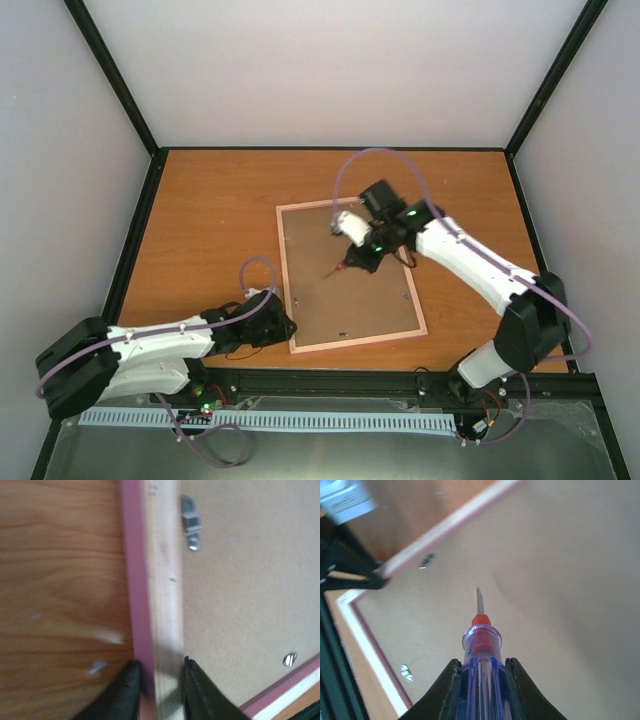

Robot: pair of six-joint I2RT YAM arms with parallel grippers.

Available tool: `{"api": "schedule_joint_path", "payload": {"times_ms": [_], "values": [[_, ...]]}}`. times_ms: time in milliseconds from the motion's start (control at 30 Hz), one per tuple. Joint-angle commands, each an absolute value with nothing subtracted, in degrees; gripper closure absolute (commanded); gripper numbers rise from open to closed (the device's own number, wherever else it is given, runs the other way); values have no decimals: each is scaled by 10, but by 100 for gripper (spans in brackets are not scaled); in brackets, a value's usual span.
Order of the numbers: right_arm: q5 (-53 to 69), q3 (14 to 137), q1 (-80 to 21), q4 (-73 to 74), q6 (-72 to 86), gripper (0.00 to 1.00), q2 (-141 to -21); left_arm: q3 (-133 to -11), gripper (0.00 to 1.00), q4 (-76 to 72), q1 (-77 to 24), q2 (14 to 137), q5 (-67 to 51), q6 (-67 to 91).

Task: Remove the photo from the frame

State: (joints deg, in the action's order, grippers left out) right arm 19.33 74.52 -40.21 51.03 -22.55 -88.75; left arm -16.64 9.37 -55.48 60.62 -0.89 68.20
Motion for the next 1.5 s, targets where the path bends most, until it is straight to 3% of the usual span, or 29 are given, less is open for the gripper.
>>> {"api": "schedule_joint_path", "payload": {"times_ms": [0, 200, 333, 500, 867, 967, 1200, 1467], "values": [[183, 760, -298, 565, -228, 97, -803, -239, 66, 34, -577, 673, -44, 645], [138, 726, -185, 619, -339, 97, -666, -411, 37, 239, -575, 735, 81, 487], [96, 679, -184, 655, -401, 97, -606, -464, 24, 210, -531, 761, 111, 394], [192, 635, -185, 771, -488, 97, -564, -554, 14, 164, -441, 834, 88, 264], [172, 593, -187, 829, -539, 97, -569, -879, 10, 187, -264, 1119, -59, 145], [177, 597, -188, 846, -534, 97, -583, -963, 21, 218, -243, 1200, -99, 119], [170, 576, -190, 855, -542, 97, -583, -1052, 24, 255, -238, 1312, -152, 79], [91, 541, -191, 802, -517, 97, -577, -1054, 25, 277, -238, 1340, -187, 86]]}}
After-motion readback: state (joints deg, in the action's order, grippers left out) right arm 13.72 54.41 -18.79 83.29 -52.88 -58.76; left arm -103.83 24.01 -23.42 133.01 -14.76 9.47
